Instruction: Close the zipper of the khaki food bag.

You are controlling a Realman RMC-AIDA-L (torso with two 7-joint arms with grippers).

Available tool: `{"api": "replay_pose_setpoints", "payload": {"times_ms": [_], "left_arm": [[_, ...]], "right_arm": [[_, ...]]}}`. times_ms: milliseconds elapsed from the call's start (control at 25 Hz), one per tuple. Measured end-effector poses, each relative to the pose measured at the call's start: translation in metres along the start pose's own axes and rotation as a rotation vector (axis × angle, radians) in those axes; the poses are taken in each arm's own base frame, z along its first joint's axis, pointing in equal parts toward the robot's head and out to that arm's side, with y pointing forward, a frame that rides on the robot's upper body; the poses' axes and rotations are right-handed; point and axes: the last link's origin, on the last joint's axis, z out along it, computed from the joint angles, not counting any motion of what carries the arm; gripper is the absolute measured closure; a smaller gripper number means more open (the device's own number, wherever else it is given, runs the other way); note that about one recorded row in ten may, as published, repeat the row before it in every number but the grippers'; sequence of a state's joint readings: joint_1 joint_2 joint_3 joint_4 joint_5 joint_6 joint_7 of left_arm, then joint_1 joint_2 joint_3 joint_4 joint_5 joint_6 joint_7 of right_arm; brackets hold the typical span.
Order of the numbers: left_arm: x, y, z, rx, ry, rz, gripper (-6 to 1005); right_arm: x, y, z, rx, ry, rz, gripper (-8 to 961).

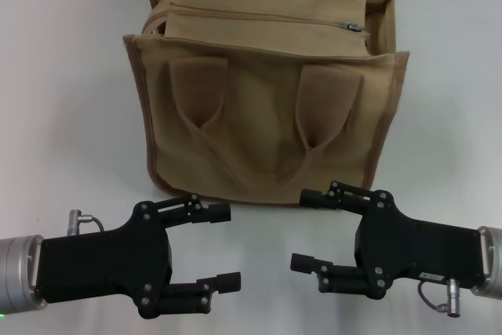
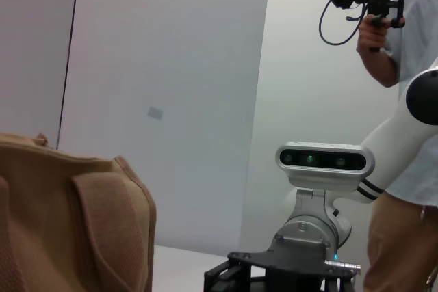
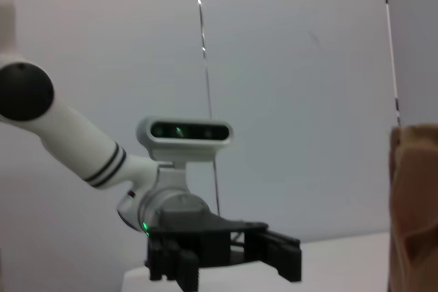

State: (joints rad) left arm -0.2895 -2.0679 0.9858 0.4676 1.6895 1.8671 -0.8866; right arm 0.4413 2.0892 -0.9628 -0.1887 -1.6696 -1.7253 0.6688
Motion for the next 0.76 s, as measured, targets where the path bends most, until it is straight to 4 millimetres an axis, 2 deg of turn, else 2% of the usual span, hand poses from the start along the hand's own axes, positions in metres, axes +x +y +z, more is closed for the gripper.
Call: {"api": "replay_pose_setpoints", "payload": {"times_ms": [360,760], "left_arm": [[-0.0021,-0.0006,0.0025,-0.024,-0.028,0.001,225],[-0.0029,-0.0004,0.0024,-0.035,-0.041,-0.004,225]], "right_arm": [[0.0099,-0.0030,0.0028,0.027,0.058,0.019,187],[0.0098,-0.0042,0.0033,0.027,0.062,0.021,187]]}}
